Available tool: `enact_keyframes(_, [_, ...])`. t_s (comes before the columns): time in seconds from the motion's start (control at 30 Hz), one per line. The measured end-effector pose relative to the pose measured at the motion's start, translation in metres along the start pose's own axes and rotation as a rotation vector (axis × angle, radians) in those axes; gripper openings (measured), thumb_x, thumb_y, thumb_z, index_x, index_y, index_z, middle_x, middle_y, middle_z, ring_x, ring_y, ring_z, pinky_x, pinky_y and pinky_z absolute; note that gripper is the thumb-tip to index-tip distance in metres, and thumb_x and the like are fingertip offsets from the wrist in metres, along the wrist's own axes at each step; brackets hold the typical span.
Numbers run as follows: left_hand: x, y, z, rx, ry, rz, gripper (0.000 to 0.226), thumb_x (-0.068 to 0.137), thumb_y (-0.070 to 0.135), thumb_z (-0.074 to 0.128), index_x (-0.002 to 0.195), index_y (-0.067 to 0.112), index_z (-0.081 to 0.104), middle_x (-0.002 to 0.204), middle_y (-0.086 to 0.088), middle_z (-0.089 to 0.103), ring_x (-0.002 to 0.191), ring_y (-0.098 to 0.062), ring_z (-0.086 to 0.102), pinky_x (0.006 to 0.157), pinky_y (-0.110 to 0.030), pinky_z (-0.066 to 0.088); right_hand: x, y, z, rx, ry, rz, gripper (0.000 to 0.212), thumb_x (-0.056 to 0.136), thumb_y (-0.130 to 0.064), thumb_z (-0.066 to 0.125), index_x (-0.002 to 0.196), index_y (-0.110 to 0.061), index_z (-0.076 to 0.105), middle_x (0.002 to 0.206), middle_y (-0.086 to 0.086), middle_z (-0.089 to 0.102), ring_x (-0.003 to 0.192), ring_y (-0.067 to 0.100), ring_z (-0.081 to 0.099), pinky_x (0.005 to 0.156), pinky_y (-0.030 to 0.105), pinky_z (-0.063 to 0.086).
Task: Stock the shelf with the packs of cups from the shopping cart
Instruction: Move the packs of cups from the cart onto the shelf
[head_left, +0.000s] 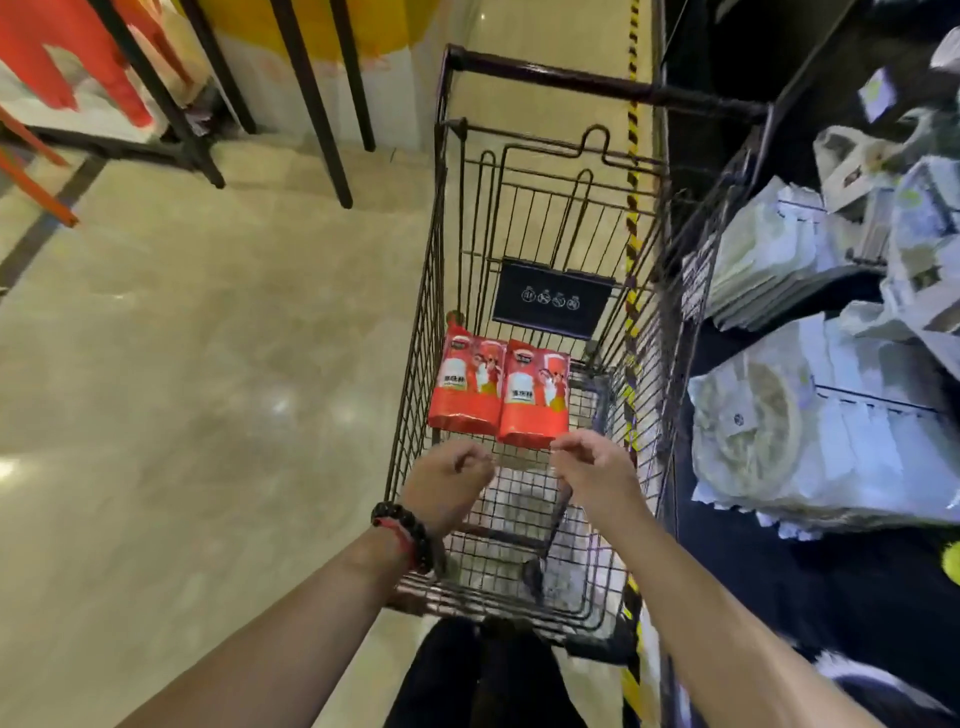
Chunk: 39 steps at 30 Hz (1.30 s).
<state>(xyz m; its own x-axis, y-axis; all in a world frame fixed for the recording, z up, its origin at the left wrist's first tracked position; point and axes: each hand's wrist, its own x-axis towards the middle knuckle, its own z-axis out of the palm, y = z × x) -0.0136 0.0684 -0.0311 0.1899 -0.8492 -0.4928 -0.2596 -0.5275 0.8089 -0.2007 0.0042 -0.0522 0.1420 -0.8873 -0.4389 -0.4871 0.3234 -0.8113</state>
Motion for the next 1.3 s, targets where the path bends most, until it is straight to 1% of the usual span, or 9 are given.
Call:
enact_keyframes(0.27, [0.109, -0.018, 0.009, -0.014, -0.002, -0.109, 0.017, 0.093, 0.018, 0.06, 0.085, 0.032, 0.062, 0.093, 0.009, 0.065, 0.085, -0.01, 0.061, 0.067, -0.021, 0.044, 0.13, 0.03, 0.027, -0.064, -0.024, 0.063, 0.024, 0.093, -0.015, 0.064, 0.084, -0.037, 0.066, 0.088, -0.016, 0.066, 0.076, -0.001, 0.059, 0.057, 0.005, 0.043])
enact_keyframes(0.4, [0.159, -0.042, 0.027, -0.017, 0.005, -0.18, 0.018, 0.094, 0.017, 0.061, 0.086, 0.033, 0.058, 0.088, 0.016, 0.06, 0.082, -0.002, 0.057, 0.064, -0.016, 0.039, 0.193, 0.073, 0.042, -0.088, 0.025, 0.161, 0.023, 0.092, -0.012, 0.064, 0.082, -0.032, 0.065, 0.082, -0.011, 0.065, 0.073, 0.01, 0.059, 0.06, 0.019, 0.045])
enact_keyframes(0.5, [0.191, -0.061, 0.041, -0.022, 0.029, -0.236, 0.019, 0.094, 0.016, 0.061, 0.085, 0.032, 0.058, 0.081, 0.016, 0.057, 0.067, 0.003, 0.056, 0.047, -0.01, 0.042, 0.234, 0.107, 0.054, -0.12, 0.079, 0.26, 0.005, 0.091, -0.017, 0.068, 0.095, -0.021, 0.067, 0.087, -0.004, 0.065, 0.082, 0.018, 0.06, 0.068, 0.026, 0.043])
enact_keyframes(0.7, [0.234, -0.091, 0.053, -0.07, 0.005, -0.328, 0.018, 0.096, 0.009, 0.058, 0.091, 0.026, 0.06, 0.084, 0.009, 0.059, 0.055, 0.017, 0.057, 0.045, -0.003, 0.041, 0.298, 0.167, 0.063, -0.203, 0.092, 0.373, 0.039, 0.088, -0.024, 0.075, 0.121, -0.012, 0.059, 0.106, 0.003, 0.063, 0.082, 0.018, 0.056, 0.054, 0.019, 0.035])
enact_keyframes(0.83, [0.251, -0.105, 0.054, 0.017, 0.006, -0.321, 0.01, 0.095, 0.017, 0.06, 0.095, 0.027, 0.059, 0.085, 0.015, 0.06, 0.071, 0.004, 0.056, 0.053, -0.011, 0.039, 0.333, 0.194, 0.067, -0.097, 0.14, 0.613, 0.071, 0.078, -0.038, 0.084, 0.134, -0.007, 0.053, 0.128, 0.014, 0.065, 0.11, 0.03, 0.065, 0.087, 0.035, 0.054])
enact_keyframes(0.93, [0.257, -0.117, 0.057, 0.071, 0.002, -0.301, 0.008, 0.093, 0.022, 0.061, 0.097, 0.029, 0.06, 0.085, 0.017, 0.059, 0.077, 0.002, 0.054, 0.06, -0.018, 0.036, 0.34, 0.209, 0.072, 0.063, 0.101, 0.742, 0.089, 0.069, -0.043, 0.09, 0.138, -0.01, 0.045, 0.127, 0.014, 0.063, 0.109, 0.033, 0.066, 0.093, 0.047, 0.057])
enact_keyframes(1.1, [0.261, -0.13, 0.055, -0.051, 0.001, -0.327, 0.007, 0.093, 0.02, 0.061, 0.095, 0.026, 0.063, 0.08, 0.011, 0.061, 0.056, 0.003, 0.055, 0.049, -0.016, 0.043, 0.334, 0.211, 0.072, 0.256, 0.027, 0.792, 0.091, 0.065, -0.032, 0.095, 0.137, -0.01, 0.044, 0.12, 0.013, 0.067, 0.099, 0.032, 0.071, 0.087, 0.054, 0.059])
enact_keyframes(1.2, [0.262, -0.132, 0.051, -0.086, 0.019, -0.349, 0.009, 0.092, 0.023, 0.062, 0.101, 0.024, 0.063, 0.085, 0.011, 0.06, 0.07, -0.006, 0.056, 0.06, -0.023, 0.04, 0.324, 0.202, 0.064, 0.314, -0.042, 0.807, 0.074, 0.066, -0.03, 0.094, 0.127, -0.011, 0.057, 0.105, 0.011, 0.074, 0.086, 0.027, 0.074, 0.071, 0.038, 0.061])
enact_keyframes(1.3, [0.261, -0.126, 0.047, -0.134, 0.04, -0.38, 0.011, 0.091, 0.026, 0.064, 0.102, 0.024, 0.061, 0.093, 0.008, 0.062, 0.081, -0.008, 0.057, 0.067, -0.028, 0.044, 0.303, 0.189, 0.057, 0.369, -0.014, 0.748, 0.063, 0.066, -0.026, 0.093, 0.12, -0.016, 0.062, 0.098, 0.007, 0.077, 0.079, 0.023, 0.076, 0.061, 0.033, 0.06])
